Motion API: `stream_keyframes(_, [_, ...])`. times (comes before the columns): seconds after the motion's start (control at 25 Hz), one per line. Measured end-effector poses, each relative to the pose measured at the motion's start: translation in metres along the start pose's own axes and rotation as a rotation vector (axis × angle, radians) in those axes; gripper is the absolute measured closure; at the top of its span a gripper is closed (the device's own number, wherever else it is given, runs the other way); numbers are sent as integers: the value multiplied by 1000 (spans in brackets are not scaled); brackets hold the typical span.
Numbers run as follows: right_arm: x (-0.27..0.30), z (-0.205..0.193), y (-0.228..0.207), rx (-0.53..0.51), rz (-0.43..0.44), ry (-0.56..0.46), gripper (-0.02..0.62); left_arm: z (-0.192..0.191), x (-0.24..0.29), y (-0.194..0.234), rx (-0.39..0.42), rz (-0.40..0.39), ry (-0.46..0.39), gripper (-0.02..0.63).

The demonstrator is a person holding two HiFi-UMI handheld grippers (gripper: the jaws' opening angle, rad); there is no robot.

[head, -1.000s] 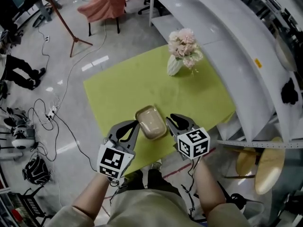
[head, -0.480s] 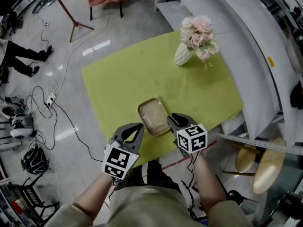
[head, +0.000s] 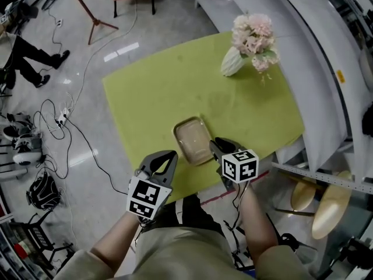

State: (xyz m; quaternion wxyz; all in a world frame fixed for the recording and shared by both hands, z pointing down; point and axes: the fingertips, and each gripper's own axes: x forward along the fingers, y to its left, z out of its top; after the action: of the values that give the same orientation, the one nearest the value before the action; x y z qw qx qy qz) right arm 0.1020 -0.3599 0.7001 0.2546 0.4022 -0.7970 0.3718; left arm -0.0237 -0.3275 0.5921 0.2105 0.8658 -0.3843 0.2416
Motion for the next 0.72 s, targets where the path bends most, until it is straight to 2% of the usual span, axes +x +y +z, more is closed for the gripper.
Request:
stream_keyframes(0.12, [1, -2, 1, 15, 9, 4, 505, -4, -1, 1, 12, 1, 9, 600])
stream_keyframes(0.24, [2, -4, 0, 14, 10, 21, 549, -6, -1, 2, 19, 3, 15, 600])
stream_keyframes(0.4, [-1, -2, 0, 8, -10, 18, 571, -3, -5, 1, 23, 5, 3, 599])
stream_keyframes(0.56, [-12, 9, 3, 21, -33, -32, 574, 3, -13, 2, 36, 15, -13, 600])
stream_keyframes(0.72, [-36, 36, 14, 13, -33, -112, 574, 19, -26, 8, 64, 46, -45, 600])
